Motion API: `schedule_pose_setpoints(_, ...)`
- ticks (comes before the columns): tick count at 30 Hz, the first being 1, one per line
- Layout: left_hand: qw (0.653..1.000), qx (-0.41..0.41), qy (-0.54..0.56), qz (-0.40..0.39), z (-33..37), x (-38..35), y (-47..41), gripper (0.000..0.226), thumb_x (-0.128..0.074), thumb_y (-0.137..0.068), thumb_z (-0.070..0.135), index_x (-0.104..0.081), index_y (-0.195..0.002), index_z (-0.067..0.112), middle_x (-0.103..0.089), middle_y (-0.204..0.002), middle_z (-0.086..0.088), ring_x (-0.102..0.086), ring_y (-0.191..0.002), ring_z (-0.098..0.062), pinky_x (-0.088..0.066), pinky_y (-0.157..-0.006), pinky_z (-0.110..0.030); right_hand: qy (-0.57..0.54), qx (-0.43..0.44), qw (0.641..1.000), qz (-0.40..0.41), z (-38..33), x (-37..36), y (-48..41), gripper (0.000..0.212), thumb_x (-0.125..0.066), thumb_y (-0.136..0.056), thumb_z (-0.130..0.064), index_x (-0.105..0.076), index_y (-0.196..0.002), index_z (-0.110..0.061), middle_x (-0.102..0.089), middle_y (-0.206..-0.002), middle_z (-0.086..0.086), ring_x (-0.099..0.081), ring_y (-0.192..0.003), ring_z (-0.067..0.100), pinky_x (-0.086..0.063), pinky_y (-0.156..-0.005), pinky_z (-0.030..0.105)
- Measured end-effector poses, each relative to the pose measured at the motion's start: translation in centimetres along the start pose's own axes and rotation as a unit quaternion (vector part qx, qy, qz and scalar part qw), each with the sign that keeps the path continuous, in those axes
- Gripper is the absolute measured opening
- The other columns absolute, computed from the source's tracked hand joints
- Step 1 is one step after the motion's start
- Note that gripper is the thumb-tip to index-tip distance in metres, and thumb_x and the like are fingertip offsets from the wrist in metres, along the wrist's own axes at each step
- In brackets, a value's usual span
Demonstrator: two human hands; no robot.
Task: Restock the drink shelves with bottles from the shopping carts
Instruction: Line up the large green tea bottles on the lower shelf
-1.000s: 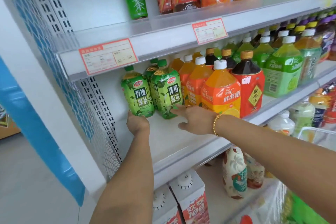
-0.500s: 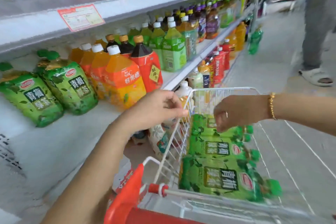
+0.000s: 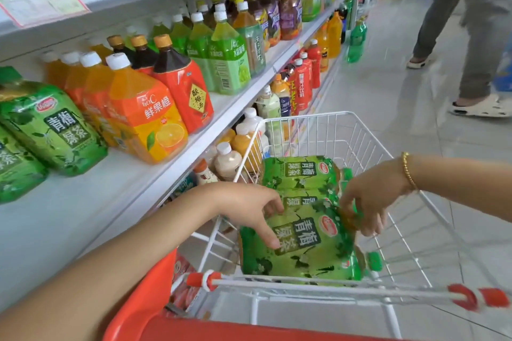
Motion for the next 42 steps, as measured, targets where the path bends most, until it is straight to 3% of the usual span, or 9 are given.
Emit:
schedule_pose_setpoints(6, 0.994, 0.015, 0.064, 0.09, -1.0, 2.7, -1.8, 0.082, -0.084, -0.059, 0.046, -0.044, -0.125, 0.019, -0.059, -0.12, 0.0, -0.058, -0.103, -0.011, -0.048, -0.094, -0.033, -0.278, 0.153, 0.924, 0.213, -0.1, 7.1, 1.9, 0.027, -0.073, -0.076, -0.006, -0.062, -0.101, -0.002, -0.064, -0.102, 0.019, -0.07, -0.077, 0.024, -0.057, -0.067, 0.027)
schedule_pose_setpoints(13, 0.935, -0.059, 0.331, 0.113, -0.6, 3.2, -2.4, 0.052, -0.082, -0.064, 0.002, -0.06, -0.107, 0.02, -0.071, -0.103, 0.005, -0.068, -0.096, -0.01, -0.055, -0.083, -0.023, -0.229, 0.232, 0.918, 0.228, -3.1, 9.7, 2.1, 0.033, -0.072, -0.076, -0.013, -0.063, -0.107, -0.007, -0.067, -0.103, 0.003, -0.069, -0.089, 0.017, -0.054, -0.073, 0.021)
schedule_pose_setpoints(17, 0.894, -0.059, 0.348, 0.274, -2.1, 6.0, -1.4, 0.078, -0.092, -0.037, 0.031, -0.061, -0.108, 0.026, -0.072, -0.102, 0.008, -0.068, -0.097, -0.01, -0.053, -0.09, -0.036, -0.283, 0.127, 0.922, 0.232, 1.4, 11.1, -1.6, 0.032, -0.068, -0.083, -0.016, -0.06, -0.112, -0.008, -0.066, -0.11, 0.009, -0.065, -0.102, 0.022, -0.054, -0.088, 0.027)
schedule_pose_setpoints(20, 0.834, -0.05, 0.368, 0.408, -3.4, 9.0, 0.8, 0.071, -0.093, -0.038, 0.029, -0.06, -0.1, 0.031, -0.071, -0.103, 0.009, -0.067, -0.096, -0.009, -0.052, -0.092, -0.038, -0.061, -0.059, 0.957, 0.276, 5.2, 10.6, -5.8, 0.04, -0.064, -0.085, -0.032, -0.062, -0.115, -0.006, -0.066, -0.111, 0.007, -0.063, -0.096, 0.022, -0.049, -0.092, 0.032)
schedule_pose_setpoints(25, 0.736, -0.052, 0.403, 0.541, -4.6, 12.0, 4.7, 0.071, -0.091, -0.048, 0.023, -0.06, -0.112, 0.02, -0.07, -0.101, 0.009, -0.067, -0.091, -0.005, -0.054, -0.085, -0.026, 0.008, -0.177, 0.964, 0.196, 7.2, 9.0, -8.5, 0.029, -0.068, -0.082, -0.023, -0.063, -0.104, -0.004, -0.056, -0.091, 0.006, -0.054, -0.07, 0.016, -0.044, -0.057, 0.021)
schedule_pose_setpoints(27, 0.722, -0.047, 0.377, 0.578, -4.6, 12.6, 6.0, 0.07, -0.091, -0.05, 0.024, -0.06, -0.113, 0.021, -0.07, -0.101, 0.011, -0.066, -0.091, -0.003, -0.054, -0.08, -0.023, 0.03, -0.187, 0.964, 0.186, 7.3, 8.9, -8.7, 0.033, -0.067, -0.083, -0.021, -0.063, -0.111, -0.005, -0.055, -0.088, 0.006, -0.054, -0.072, 0.017, -0.042, -0.053, 0.018)
schedule_pose_setpoints(31, 0.695, -0.023, 0.365, 0.619, -5.8, 12.5, 7.3, 0.075, -0.092, -0.047, 0.03, -0.06, -0.113, 0.022, -0.069, -0.105, 0.01, -0.066, -0.095, -0.005, -0.053, -0.083, -0.029, 0.023, -0.176, 0.956, 0.234, 7.6, 9.6, -8.9, 0.021, -0.066, -0.083, -0.011, -0.051, -0.069, -0.006, -0.051, -0.066, 0.003, -0.052, -0.054, 0.012, -0.046, -0.046, 0.017)
schedule_pose_setpoints(36, 0.681, -0.001, 0.383, 0.624, -7.4, 11.2, 8.5, 0.077, -0.093, -0.043, 0.031, -0.063, -0.112, 0.018, -0.07, -0.102, 0.008, -0.067, -0.091, -0.007, -0.054, -0.079, -0.03, -0.012, -0.128, 0.954, 0.271, 7.6, 11.0, -7.6, 0.022, -0.072, -0.075, -0.006, -0.051, -0.073, -0.012, -0.055, -0.07, 0.001, -0.064, -0.058, 0.017, -0.056, -0.08, 0.038)
schedule_pose_setpoints(42, 0.65, 0.043, 0.406, 0.641, -10.0, 9.9, 10.5, 0.084, -0.092, -0.032, 0.039, -0.062, -0.109, 0.024, -0.071, -0.101, 0.007, -0.068, -0.092, -0.013, -0.055, -0.086, -0.042, -0.151, -0.059, 0.93, 0.329, 6.4, 11.8, -4.3, 0.019, -0.079, -0.071, -0.007, -0.067, -0.085, 0.0, -0.066, -0.081, 0.01, -0.065, -0.064, 0.017, -0.056, -0.056, 0.024)
Point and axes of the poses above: each hand's wrist, its own y-axis away from the middle knuckle, its own x-axis out of the back of the hand, z = x × y, the point moved 7 cm from there along -y, towards the middle knuckle
